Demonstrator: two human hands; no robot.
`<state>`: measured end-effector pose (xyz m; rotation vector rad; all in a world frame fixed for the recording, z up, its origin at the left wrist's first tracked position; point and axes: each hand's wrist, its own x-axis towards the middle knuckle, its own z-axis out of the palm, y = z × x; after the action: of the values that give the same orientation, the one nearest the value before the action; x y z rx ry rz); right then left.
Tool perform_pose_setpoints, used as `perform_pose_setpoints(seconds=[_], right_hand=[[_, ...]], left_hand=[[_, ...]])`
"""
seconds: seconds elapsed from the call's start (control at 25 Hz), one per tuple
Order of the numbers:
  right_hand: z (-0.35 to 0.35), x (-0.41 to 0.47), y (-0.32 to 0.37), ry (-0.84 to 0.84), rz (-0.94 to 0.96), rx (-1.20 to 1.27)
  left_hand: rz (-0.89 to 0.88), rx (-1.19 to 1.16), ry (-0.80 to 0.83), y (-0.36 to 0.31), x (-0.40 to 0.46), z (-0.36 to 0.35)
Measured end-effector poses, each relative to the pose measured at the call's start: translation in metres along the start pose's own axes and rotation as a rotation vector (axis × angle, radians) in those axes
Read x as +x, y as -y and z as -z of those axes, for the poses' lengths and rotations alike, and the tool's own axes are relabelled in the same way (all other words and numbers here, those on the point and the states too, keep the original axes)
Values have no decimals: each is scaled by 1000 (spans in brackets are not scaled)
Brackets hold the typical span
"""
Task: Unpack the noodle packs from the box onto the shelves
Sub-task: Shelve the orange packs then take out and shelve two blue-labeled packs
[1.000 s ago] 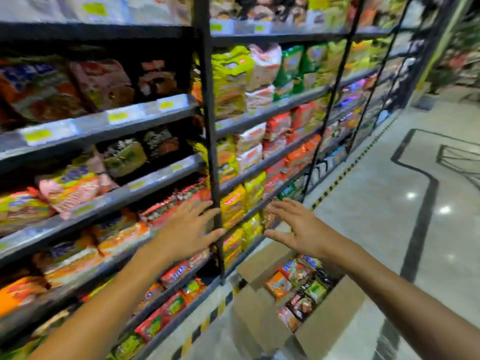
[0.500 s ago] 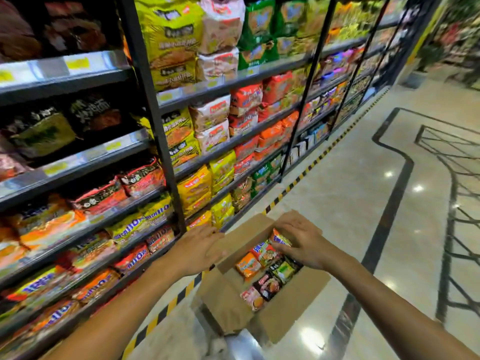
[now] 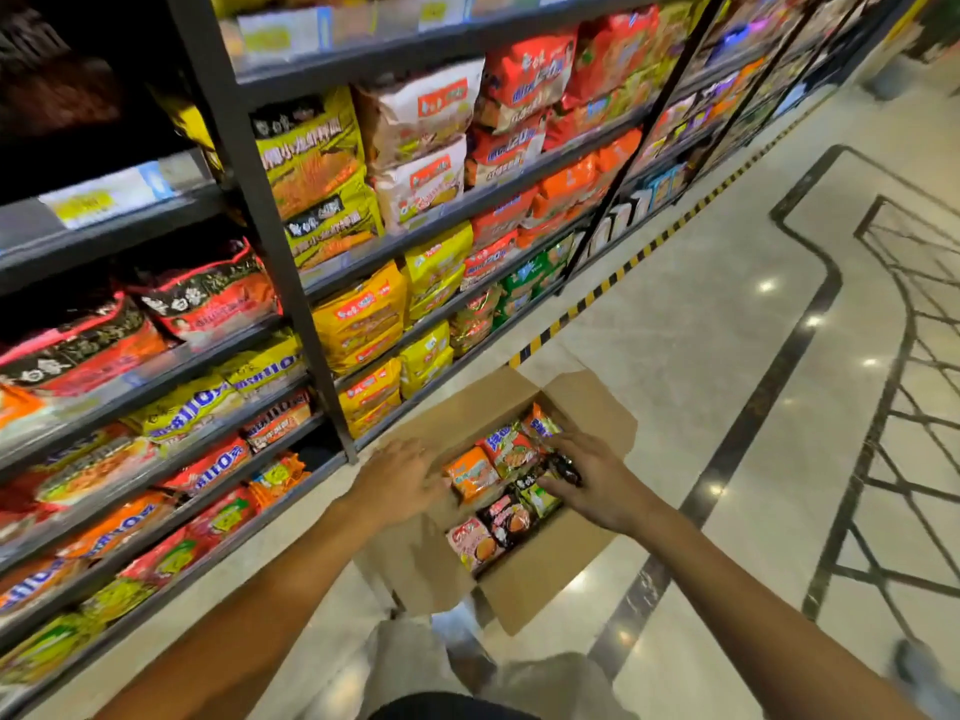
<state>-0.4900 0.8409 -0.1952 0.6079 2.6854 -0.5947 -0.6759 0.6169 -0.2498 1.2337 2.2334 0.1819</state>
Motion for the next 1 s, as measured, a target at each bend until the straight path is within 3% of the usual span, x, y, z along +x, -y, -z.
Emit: perform_pose_setpoints(seconds=[0.44, 0.64, 0.92, 1.0], right_hand=[[-71, 157, -106, 188, 32, 23], [-162, 230, -181, 199, 100, -25], [-326, 311, -319, 333, 140, -27], [-372, 321, -349, 365, 159, -38]], left_hand=[[113, -197, -13, 18, 114, -74], [157, -277, -91, 27, 209, -190], [307, -227, 140, 48, 327, -399], [307, -216, 107, 54, 344, -444]])
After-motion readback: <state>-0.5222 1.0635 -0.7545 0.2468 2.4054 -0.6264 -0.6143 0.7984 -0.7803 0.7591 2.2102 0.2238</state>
